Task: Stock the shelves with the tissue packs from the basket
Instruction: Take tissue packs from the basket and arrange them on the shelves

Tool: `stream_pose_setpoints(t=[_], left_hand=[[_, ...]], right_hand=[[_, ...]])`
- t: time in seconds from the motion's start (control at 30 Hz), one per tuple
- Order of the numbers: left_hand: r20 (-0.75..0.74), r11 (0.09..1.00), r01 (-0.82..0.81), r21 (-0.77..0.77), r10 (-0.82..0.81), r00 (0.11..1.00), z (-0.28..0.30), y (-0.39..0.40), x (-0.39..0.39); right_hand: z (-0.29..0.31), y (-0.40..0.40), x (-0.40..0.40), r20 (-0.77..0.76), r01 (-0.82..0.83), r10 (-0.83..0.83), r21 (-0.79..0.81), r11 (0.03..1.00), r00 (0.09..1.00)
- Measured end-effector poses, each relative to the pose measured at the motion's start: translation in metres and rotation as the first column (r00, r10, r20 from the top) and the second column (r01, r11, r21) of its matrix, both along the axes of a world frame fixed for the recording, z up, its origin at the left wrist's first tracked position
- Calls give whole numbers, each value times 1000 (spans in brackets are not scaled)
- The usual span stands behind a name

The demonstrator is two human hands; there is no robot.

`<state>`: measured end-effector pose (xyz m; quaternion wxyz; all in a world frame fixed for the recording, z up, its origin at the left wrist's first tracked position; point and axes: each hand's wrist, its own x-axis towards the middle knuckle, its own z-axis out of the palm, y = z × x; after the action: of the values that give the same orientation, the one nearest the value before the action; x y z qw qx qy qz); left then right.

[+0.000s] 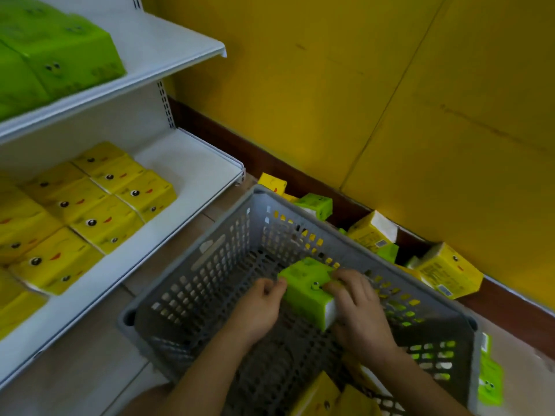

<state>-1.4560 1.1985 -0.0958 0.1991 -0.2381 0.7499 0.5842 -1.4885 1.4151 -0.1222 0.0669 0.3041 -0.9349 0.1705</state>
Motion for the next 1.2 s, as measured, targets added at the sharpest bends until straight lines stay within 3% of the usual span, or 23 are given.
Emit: stream_pose_setpoints(t=[0.07, 0.13, 0.3, 0.47, 0.63, 0.77, 0.9, 0.93, 0.97, 1.03, 1.13, 1.2], left_hand=[[100, 952, -161, 259, 140, 985, 12, -1, 0], [113, 884, -255, 391, 229, 967, 22, -5, 0], [19, 807, -396, 438, 432, 902, 52, -30, -1], [-122, 692, -532, 488, 658, 743, 96, -66, 3], [-238, 659, -568, 492, 730, 641, 152, -102, 11], [-390, 767, -609, 204, 634, 668, 204, -137, 25], [-490, 749, -656, 96, 609, 624, 246, -175, 32], [-541, 744, -668, -15, 556, 631, 258, -185, 34], [-597, 699, -679, -226, 451, 663, 269, -198, 33], [-642, 434, -679, -592, 256, 723, 289, -228, 36], [-630, 101, -635, -766, 84, 772, 310, -283, 38], [-469, -3, -470, -883, 82, 880, 315, -317, 36]], right_hand=[[13, -12, 7, -113, -97, 83, -122, 988, 990], [23, -23, 6, -146, -147, 125, -156, 977, 981], [55, -49, 1, -77, -257, 246, -213, 943, 966], [107, -84, -3, 108, -186, 262, -460, 868, 959], [162, -156, -23, 9, -306, 336, -391, 868, 942], [218, -215, -46, 112, -367, 408, -268, 891, 906], [274, -275, -71, 96, -476, 504, -218, 852, 859], [285, -289, -75, 53, -507, 533, -238, 828, 845], [296, -304, -79, 12, -532, 553, -258, 807, 833], [317, -332, -91, -53, -555, 563, -265, 788, 825], [341, -382, -115, -71, -546, 541, -127, 828, 838], [346, -418, -130, -74, -561, 558, -34, 827, 827]])
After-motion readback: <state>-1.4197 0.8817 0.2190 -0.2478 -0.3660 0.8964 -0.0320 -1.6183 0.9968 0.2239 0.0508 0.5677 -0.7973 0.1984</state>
